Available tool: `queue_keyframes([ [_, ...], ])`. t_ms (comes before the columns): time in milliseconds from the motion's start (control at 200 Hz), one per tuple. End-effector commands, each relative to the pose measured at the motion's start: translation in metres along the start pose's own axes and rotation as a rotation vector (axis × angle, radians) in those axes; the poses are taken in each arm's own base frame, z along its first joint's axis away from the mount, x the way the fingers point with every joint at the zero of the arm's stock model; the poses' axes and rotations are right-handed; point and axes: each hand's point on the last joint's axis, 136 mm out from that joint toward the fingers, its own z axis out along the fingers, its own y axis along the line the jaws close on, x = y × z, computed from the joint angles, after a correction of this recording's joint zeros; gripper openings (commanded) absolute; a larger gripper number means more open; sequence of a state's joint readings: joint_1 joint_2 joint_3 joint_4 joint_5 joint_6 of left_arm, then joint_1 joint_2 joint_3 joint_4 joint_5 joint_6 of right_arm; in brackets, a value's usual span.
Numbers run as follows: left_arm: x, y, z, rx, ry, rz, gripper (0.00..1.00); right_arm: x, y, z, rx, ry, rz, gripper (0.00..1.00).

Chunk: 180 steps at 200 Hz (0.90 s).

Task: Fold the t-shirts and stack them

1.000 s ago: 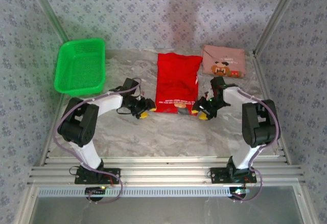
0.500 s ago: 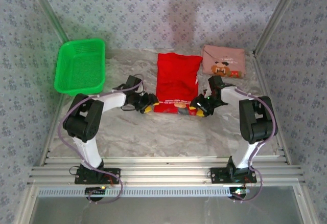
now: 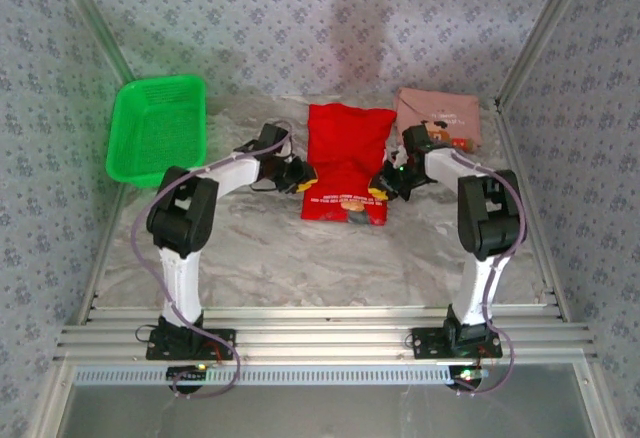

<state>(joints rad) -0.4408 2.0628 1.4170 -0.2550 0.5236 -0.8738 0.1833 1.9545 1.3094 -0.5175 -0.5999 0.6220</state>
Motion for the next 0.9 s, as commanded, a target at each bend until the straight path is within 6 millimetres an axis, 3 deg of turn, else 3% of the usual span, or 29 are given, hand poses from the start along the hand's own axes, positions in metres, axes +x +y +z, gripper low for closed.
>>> queue_keyframes([
  [0, -0.007, -0.006, 0.012, -0.002, 0.012, -0.004, 0.25, -0.015, 0.003, 0.008, -0.01, 0.007, 0.005, 0.16],
  [275, -0.053, -0.018, 0.041, 0.011, -0.043, -0.001, 0.25, -0.071, -0.002, 0.023, -0.042, -0.063, 0.076, 0.13],
  [515, -0.102, -0.022, 0.046, 0.009, -0.126, -0.041, 0.27, -0.128, 0.011, 0.023, -0.134, -0.162, 0.122, 0.16],
  [630, -0.131, -0.043, 0.038, 0.063, -0.181, -0.045, 0.32, -0.156, 0.023, 0.017, -0.2, -0.227, 0.147, 0.23],
  [894, -0.182, -0.093, 0.011, 0.227, -0.315, -0.091, 0.43, -0.213, 0.073, -0.003, -0.389, -0.356, 0.15, 0.32],
])
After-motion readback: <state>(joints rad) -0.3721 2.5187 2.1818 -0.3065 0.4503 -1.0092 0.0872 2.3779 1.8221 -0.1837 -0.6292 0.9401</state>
